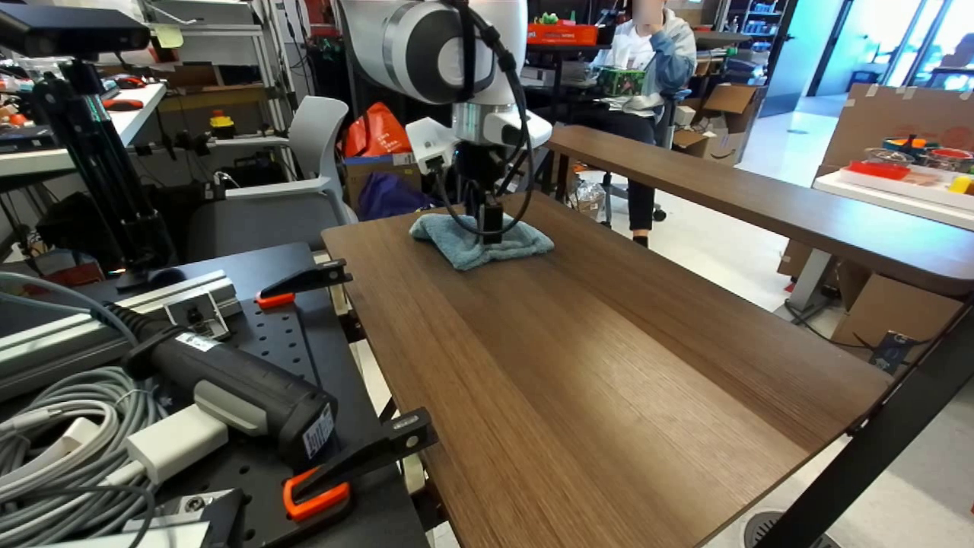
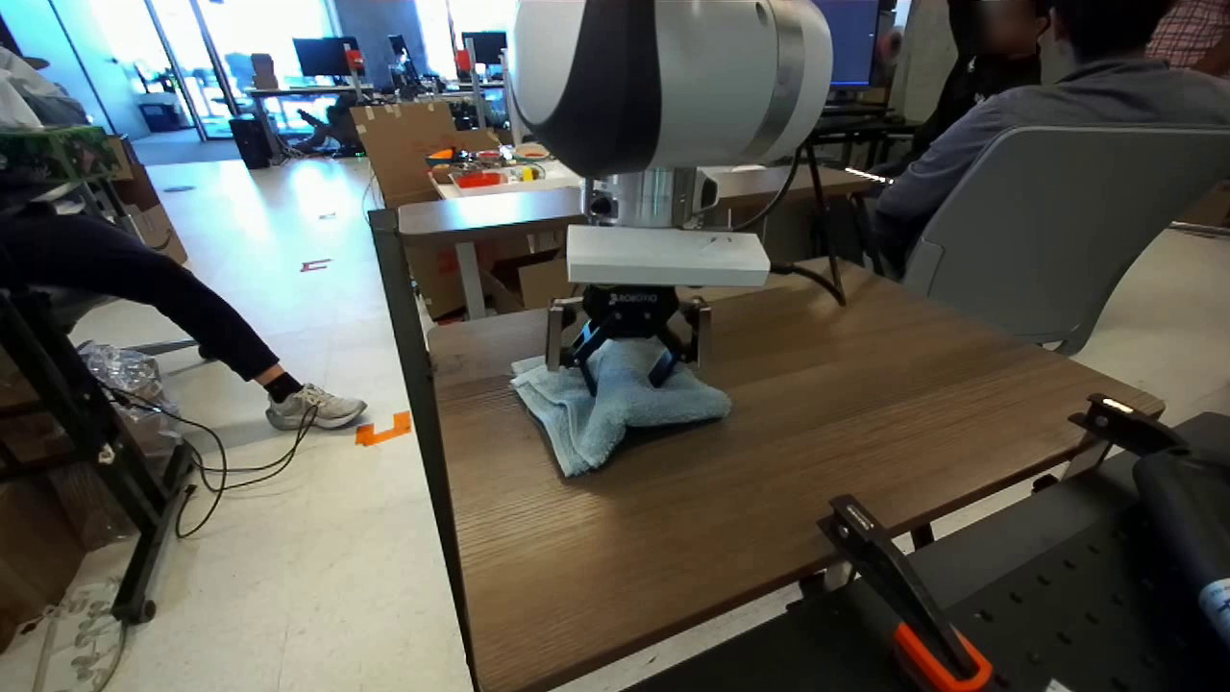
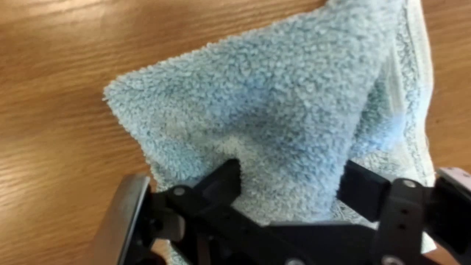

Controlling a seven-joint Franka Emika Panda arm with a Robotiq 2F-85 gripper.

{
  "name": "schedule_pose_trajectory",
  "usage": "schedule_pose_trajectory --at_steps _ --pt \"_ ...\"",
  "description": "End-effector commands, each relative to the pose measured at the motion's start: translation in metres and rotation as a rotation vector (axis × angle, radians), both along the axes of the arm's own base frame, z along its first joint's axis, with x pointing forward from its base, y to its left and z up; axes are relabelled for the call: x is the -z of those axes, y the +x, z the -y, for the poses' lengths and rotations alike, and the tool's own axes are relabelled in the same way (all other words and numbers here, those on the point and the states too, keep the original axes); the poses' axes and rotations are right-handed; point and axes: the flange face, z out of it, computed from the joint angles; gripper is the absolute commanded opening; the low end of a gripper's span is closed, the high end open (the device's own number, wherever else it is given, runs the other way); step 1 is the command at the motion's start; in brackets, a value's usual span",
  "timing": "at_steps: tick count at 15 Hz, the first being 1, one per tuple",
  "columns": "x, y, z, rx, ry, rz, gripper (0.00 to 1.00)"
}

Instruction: Use the towel to wipe the table

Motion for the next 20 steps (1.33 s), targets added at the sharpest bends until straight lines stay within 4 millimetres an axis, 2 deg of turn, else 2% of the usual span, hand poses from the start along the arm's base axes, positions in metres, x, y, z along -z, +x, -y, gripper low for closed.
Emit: schedule_pose_trajectory --at_steps 1,2,5,10,14,16,20 --pt "-0.014 0.037 0.030 0.084 -0.011 0.009 0.96" --pt "-0.015 0.045 0.039 0.105 -0.019 0.003 1.00" --pt "-0.009 0.058 0.066 0.157 -0.036 -0.027 1.00" --pt "0.018 0.058 0.102 0.237 -0.004 -0.103 1.00" --pt "0.010 0.059 0.113 0.266 0.003 -0.083 1.00" --pt "0.006 0.060 0.126 0.280 -0.027 -0.065 1.00" --pt "-0.001 0.062 0.165 0.339 -0.087 -0.044 1.00"
